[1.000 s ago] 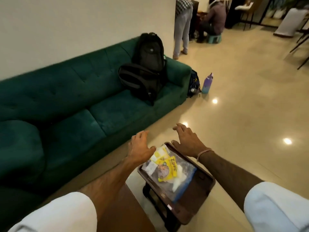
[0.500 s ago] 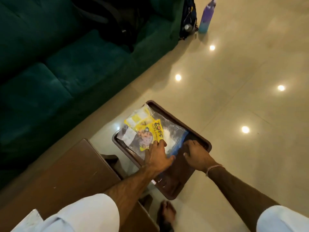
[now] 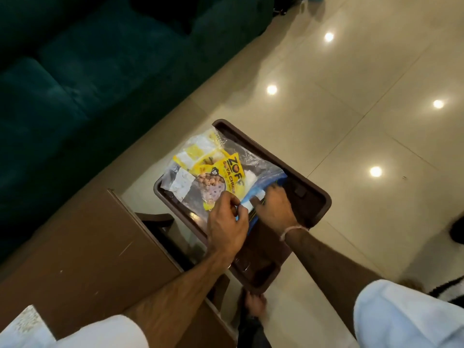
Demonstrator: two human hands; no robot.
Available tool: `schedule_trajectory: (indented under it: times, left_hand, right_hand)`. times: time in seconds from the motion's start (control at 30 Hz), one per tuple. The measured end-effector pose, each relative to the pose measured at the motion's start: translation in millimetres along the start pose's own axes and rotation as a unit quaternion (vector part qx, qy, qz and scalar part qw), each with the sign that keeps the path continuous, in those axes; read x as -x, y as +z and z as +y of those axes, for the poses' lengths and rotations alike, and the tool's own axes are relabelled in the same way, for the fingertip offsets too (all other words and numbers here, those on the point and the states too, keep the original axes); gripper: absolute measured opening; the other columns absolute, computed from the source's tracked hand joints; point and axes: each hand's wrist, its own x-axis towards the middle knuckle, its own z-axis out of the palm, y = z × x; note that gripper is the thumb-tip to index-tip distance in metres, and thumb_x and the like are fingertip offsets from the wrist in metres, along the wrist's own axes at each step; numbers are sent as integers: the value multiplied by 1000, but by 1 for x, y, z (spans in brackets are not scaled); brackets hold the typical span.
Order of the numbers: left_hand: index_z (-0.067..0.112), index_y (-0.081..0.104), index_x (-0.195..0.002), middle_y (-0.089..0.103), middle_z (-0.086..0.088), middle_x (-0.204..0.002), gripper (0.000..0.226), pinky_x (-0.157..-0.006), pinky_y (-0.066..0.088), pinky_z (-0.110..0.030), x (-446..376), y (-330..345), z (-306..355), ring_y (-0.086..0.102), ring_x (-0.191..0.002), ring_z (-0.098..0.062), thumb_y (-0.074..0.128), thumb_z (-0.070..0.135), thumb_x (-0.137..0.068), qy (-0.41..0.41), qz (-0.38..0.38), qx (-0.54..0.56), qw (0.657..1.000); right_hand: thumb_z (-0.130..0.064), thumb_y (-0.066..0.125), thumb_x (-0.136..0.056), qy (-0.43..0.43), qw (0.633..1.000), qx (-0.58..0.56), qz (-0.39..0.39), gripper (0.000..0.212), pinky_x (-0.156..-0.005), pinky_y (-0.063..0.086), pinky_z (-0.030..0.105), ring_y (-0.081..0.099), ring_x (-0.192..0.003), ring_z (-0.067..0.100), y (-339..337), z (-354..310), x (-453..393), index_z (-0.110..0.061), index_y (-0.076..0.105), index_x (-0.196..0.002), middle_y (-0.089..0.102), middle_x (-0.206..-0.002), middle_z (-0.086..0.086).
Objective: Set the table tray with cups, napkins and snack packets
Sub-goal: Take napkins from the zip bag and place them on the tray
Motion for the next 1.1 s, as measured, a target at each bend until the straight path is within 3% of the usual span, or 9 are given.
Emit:
schedule_trajectory:
  times: [0.07, 0.2, 0.37, 0.5, 0.6, 0.73, 0.9, 1.0, 1.1]
  left_hand:
    - [23, 50, -86, 57, 7, -72, 12, -55, 37, -8, -1, -6, -4, 54, -63, -1, 61, 17, -84, 8, 13, 37, 999]
    - [24, 51, -86, 58, 13, -73, 15, -54, 41, -6, 1, -16, -9, 58, -67, 4, 63, 15, -86, 23, 42, 69, 996]
    - [26, 51, -88, 60, 14, -78, 17, -55, 42, -4, 2, -21, -15, 59, -77, 7, 65, 17, -87, 4, 54, 69, 996]
    - [26, 50, -90, 60, 14, -80, 17, -55, 43, -4, 3, -22, -13, 60, -79, 9, 65, 16, -89, -6, 54, 87, 995]
    - [26, 51, -89, 60, 15, -76, 18, -54, 42, -5, 1, -22, -11, 58, -74, 11, 65, 16, -89, -21, 69, 96, 993]
    - [24, 53, -88, 62, 12, -73, 16, -53, 42, -8, -1, -18, -10, 60, -71, 4, 66, 16, -88, -41, 71, 109, 991]
    - [26, 57, -84, 61, 6, -65, 14, -55, 45, -22, 2, -10, -20, 57, -61, -9, 67, 17, -81, -69, 44, 110, 991]
    - [27, 55, -85, 58, 6, -60, 19, -55, 45, -24, 8, -6, -24, 56, -56, -5, 72, 24, -79, -91, -7, 125, 988]
    - [29, 58, -82, 63, 6, -63, 24, -56, 48, -24, 17, -8, -15, 59, -57, -4, 71, 49, -76, -100, -48, 157, 981]
  right_hand:
    - [-34, 53, -93, 17, 999, 28, -17, 51, -114, 28, 38, 44, -132, 33, 10, -7, -9, -6, 52, -136, 52, -142, 14]
    - [-27, 67, -80, 132, 983, -129, -20, 67, -112, 37, 40, 46, -130, 35, 24, -19, -24, -5, 45, -140, 49, -142, 17]
    - [-37, 58, -94, 172, 975, -118, -81, 74, -121, 17, 37, 22, -149, 28, 35, -14, -39, -10, 23, -153, 21, -162, 10]
    - [-28, 66, -91, 158, 962, -219, -37, 56, -111, 38, 45, 46, -135, 32, 26, -3, -27, -9, 50, -140, 50, -146, 14]
    - [-26, 70, -87, 189, 941, -279, -7, 35, -97, 51, 45, 64, -113, 31, 18, 12, -12, -9, 67, -118, 69, -120, 13]
    - [-25, 70, -89, 193, 918, -348, 13, 29, -94, 54, 45, 68, -102, 26, 10, 32, 5, -10, 68, -114, 72, -111, 10]
    - [-18, 70, -89, 157, 870, -466, 19, 3, -65, 55, 23, 70, -76, 11, -2, 36, 26, -17, 70, -92, 73, -91, 3]
    - [-18, 68, -88, 139, 824, -549, -11, 5, -64, 55, 30, 67, -73, 17, -15, 37, 45, -13, 67, -86, 71, -78, 1]
    - [-23, 70, -82, 122, 792, -598, -30, 11, -63, 59, 31, 70, -73, 18, -29, 31, 59, -14, 67, -85, 73, -79, 4]
